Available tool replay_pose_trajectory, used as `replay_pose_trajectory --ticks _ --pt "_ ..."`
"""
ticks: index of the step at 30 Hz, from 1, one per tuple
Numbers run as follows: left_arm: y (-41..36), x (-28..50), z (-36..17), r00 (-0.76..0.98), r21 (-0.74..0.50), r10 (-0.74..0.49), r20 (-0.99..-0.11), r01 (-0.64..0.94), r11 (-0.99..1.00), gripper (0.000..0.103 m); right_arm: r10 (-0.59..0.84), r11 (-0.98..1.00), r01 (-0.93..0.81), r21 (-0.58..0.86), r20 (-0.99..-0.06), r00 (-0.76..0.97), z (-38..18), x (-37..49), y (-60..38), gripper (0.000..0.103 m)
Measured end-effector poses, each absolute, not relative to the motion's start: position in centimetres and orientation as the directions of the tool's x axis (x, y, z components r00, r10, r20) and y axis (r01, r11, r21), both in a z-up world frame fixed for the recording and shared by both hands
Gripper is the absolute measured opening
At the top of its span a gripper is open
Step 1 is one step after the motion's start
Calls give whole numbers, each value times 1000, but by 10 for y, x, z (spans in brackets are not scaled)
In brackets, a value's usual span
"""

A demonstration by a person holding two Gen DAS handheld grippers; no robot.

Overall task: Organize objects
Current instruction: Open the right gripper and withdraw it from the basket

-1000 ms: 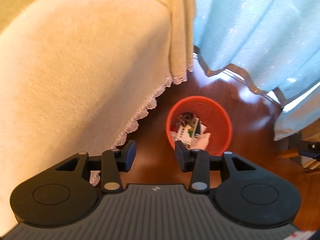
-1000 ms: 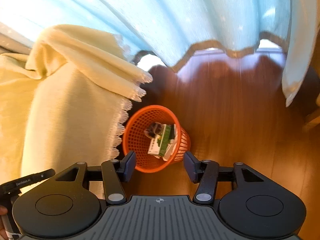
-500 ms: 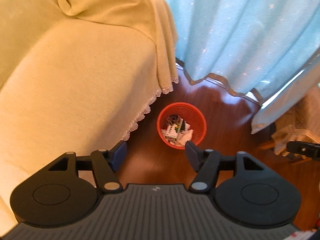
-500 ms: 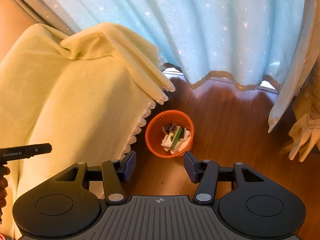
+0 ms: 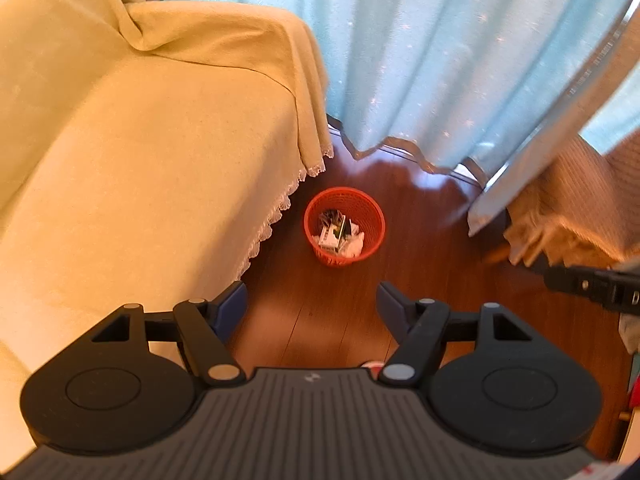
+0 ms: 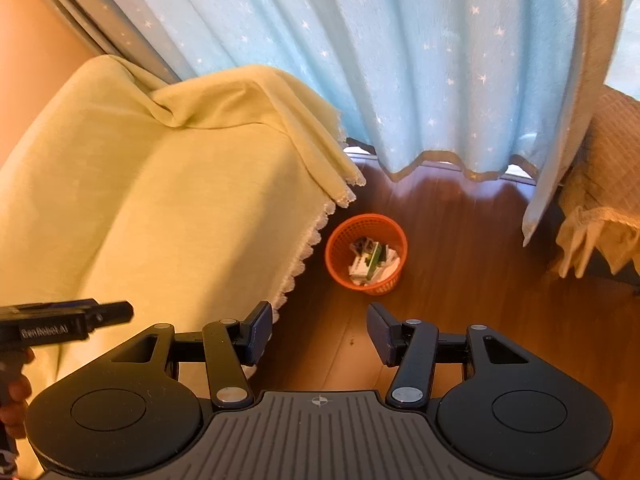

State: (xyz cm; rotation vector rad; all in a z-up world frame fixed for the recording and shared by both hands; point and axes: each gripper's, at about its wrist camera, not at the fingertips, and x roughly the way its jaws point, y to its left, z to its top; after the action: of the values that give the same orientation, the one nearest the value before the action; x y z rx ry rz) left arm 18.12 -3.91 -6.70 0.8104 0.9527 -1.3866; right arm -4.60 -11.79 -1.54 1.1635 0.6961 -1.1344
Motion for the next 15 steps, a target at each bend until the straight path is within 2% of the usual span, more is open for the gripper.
replay_pose_trajectory --ticks 7,15 --pt "17 197 -18 -66 -69 -455 -888 998 -11 68 -328 -15 949 314 -898 292 35 -11 -74 50" --pt "59 210 20 -70 -59 -480 -874 998 -37 68 -313 -10 952 307 -905 289 67 13 -33 50"
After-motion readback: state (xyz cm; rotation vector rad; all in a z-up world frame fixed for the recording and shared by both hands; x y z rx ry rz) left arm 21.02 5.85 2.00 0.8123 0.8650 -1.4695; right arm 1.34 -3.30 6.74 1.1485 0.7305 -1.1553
